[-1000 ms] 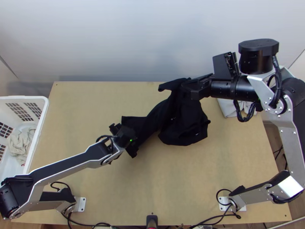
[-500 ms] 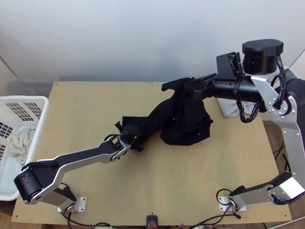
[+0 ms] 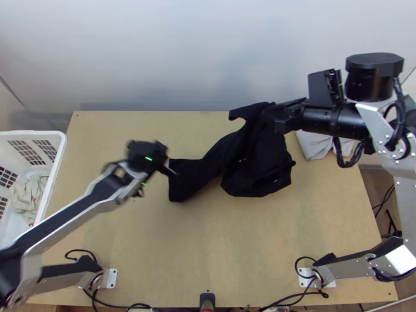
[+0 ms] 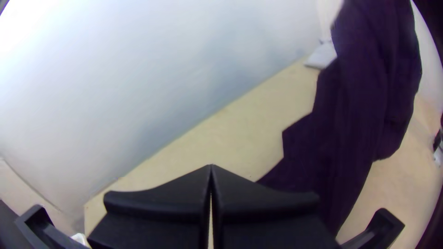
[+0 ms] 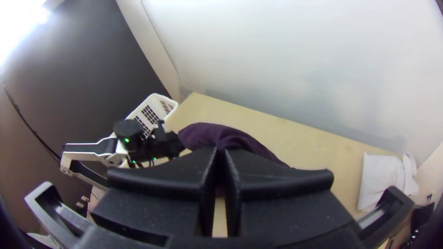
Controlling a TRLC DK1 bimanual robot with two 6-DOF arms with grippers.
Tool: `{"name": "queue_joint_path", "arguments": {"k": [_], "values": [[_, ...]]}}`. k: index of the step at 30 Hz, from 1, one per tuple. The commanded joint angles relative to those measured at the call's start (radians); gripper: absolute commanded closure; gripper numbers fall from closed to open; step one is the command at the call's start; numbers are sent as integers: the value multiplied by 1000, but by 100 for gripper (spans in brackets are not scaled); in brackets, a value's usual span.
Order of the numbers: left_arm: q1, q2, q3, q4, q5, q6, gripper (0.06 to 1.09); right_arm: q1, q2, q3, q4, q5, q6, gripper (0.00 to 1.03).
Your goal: Fold the t-shirt
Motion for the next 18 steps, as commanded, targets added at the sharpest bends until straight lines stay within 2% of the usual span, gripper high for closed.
{"name": "queue_joint_path", "arguments": {"k": [1,4,5,6,7,8,9,13,18], "values": [[110,-197,110,-180,72,-8,105,-32,-21,-9,-8,0,-3,100],[59,-206,54,-221,72,-13,102,-34,-19,-10,-8,0,-5,100],[38,-205,29,-223,72,-19,91,-31,-18,-10,-8,0,-3,100],[18,-205,6,-224,73,-28,72,-27,-18,-10,-8,0,-5,100],[-1,-205,-17,-219,73,-37,48,-24,-16,-10,-8,0,-3,100],[-14,-200,-32,-218,73,-57,28,-23,-15,-12,-8,0,-3,100],[-30,-189,-45,-219,73,-79,21,-20,-15,-15,-8,0,-3,100],[-125,-123,-95,-221,89,-138,21,-17,-15,-15,-7,0,2,100],[-283,-50,-173,-170,93,-155,21,-6,-16,-14,-7,0,12,100]]}}
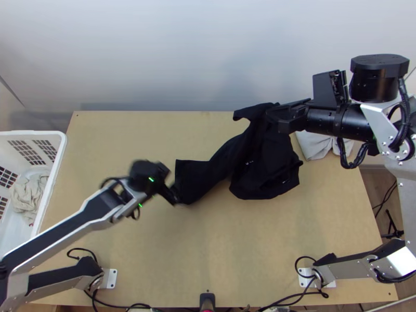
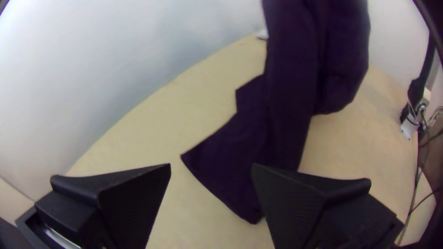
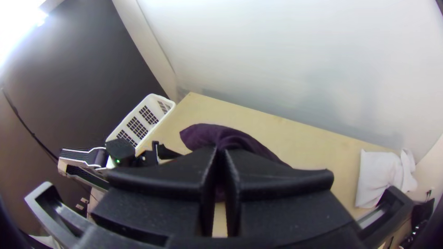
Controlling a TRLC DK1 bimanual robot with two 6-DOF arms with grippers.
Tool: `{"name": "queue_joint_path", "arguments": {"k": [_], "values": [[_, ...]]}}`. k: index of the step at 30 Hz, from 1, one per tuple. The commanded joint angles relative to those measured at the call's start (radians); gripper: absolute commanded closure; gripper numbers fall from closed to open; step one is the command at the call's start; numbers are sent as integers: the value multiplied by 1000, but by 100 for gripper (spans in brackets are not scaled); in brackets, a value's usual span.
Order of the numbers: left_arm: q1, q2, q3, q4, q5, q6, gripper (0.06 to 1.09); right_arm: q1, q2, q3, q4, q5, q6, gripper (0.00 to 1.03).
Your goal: Fold the t-shirt
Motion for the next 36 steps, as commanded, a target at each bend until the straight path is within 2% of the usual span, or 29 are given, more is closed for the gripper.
{"name": "queue_joint_path", "arguments": {"k": [1,5,7,12,25,26,27,28,30,31,34,36], "values": [[-174,93,-100,65,8,-34,21,12,-3,1,1,0,12,100],[-185,180,-110,102,9,-3,20,11,-3,6,1,0,17,100],[-195,218,-116,125,6,6,12,12,-4,4,0,0,23,100],[-191,297,-136,246,-1,26,12,14,-11,6,0,0,29,100],[-175,476,-55,388,-32,52,13,15,-14,4,-5,0,32,100],[-168,487,-53,410,-40,52,19,15,-14,4,-5,0,32,100],[-165,501,-52,437,-44,57,33,15,-15,4,-6,0,32,100],[-154,516,-46,456,-46,66,51,15,-15,4,-6,0,32,100],[-122,548,-27,468,-44,87,94,15,-17,4,-6,0,30,100],[-106,547,-32,468,-37,110,104,15,-17,4,-6,0,30,100],[-106,404,-115,519,17,133,105,11,-18,4,-6,2,30,100],[-128,277,-113,428,16,135,105,5,-21,4,-8,2,29,100]]}}
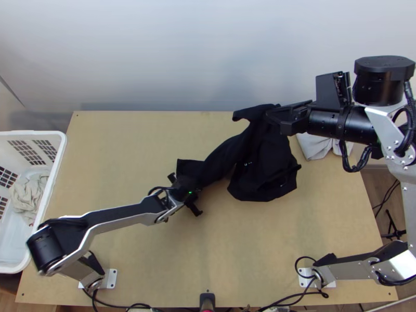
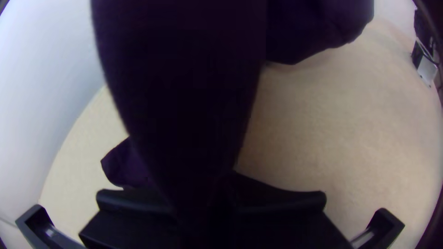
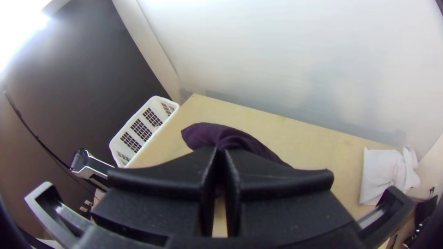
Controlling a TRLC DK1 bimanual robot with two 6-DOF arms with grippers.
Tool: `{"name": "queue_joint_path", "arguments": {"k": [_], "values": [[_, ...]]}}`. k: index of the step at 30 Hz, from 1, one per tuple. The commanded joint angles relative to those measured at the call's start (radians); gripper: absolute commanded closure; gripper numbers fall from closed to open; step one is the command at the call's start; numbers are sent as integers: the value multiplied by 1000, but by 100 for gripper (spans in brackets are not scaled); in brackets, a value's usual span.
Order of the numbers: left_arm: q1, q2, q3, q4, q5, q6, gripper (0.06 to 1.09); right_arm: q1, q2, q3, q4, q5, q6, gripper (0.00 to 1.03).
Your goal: Fold the t-shirt
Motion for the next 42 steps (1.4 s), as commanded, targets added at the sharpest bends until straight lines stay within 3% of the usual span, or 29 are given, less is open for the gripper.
{"name": "queue_joint_path", "arguments": {"k": [1,7,11,18,23,24,27,29,32,34,42], "values": [[-3,-250,-30,-78,34,36,105,-14,-8,0,-5,2,-3,100],[83,-624,108,-382,42,9,105,-12,-22,0,-88,0,-5,100],[212,-719,282,-544,139,-32,105,61,-42,-14,-187,0,0,100],[390,-748,532,-662,281,-84,105,180,-112,51,-193,2,50,100],[578,-690,481,-688,438,-150,103,58,-108,54,-94,-48,92,100],[614,-662,444,-694,458,-152,91,23,-105,46,-63,-66,107,100],[709,-529,329,-730,465,-152,12,-46,-83,48,26,-83,146,100],[755,-429,302,-794,479,-147,10,-72,-66,58,55,-94,159,100],[810,-351,280,-911,599,-129,10,-81,-49,55,61,-109,164,100],[813,-365,236,-915,628,-124,10,-81,-46,45,61,-118,164,100],[738,-422,78,-928,633,22,10,-63,-29,-9,61,-161,161,100]]}}
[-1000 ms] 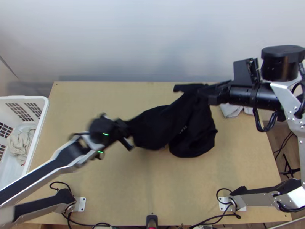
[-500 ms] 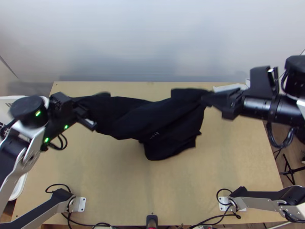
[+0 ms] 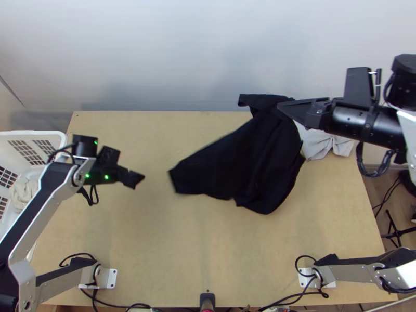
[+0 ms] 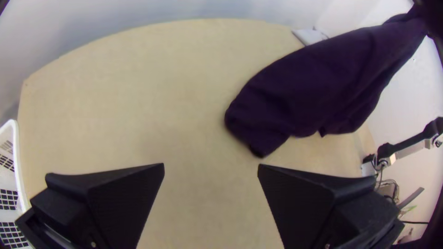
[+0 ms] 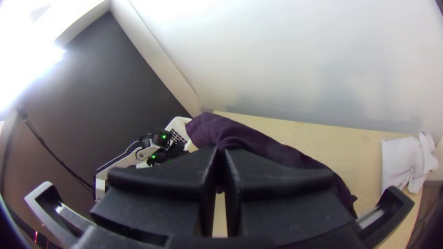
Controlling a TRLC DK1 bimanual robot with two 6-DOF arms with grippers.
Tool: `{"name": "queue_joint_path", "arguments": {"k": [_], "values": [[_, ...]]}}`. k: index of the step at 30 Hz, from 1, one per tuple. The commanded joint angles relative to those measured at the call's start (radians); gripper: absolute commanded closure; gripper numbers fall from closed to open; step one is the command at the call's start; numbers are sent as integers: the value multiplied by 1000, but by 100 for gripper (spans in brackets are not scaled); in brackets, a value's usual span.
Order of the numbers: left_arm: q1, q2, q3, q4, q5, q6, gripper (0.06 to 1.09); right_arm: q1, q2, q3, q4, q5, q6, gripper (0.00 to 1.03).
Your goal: Fold the t-shirt
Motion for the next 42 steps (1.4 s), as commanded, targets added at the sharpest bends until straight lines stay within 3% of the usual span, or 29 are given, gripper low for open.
{"name": "queue_joint_path", "arguments": {"k": [1,7,14,23,34,38,42], "values": [[-19,0,-116,-34,31,96,10,11,20,-34,12,-31,2,100],[-46,18,-145,-22,31,110,10,50,15,-58,-3,-51,-12,100],[-131,186,-78,177,31,-208,10,47,-17,-109,-11,-51,-19,100],[-322,409,152,268,31,-504,10,30,-63,-163,-19,-49,-25,100],[-516,561,266,245,-15,-677,10,-3,-111,-219,-19,-47,-36,100],[-551,561,250,237,72,-771,11,-9,-121,-245,-19,-47,-39,100],[-589,595,250,276,75,-787,11,-9,-121,-244,-19,-47,-41,100]]}}
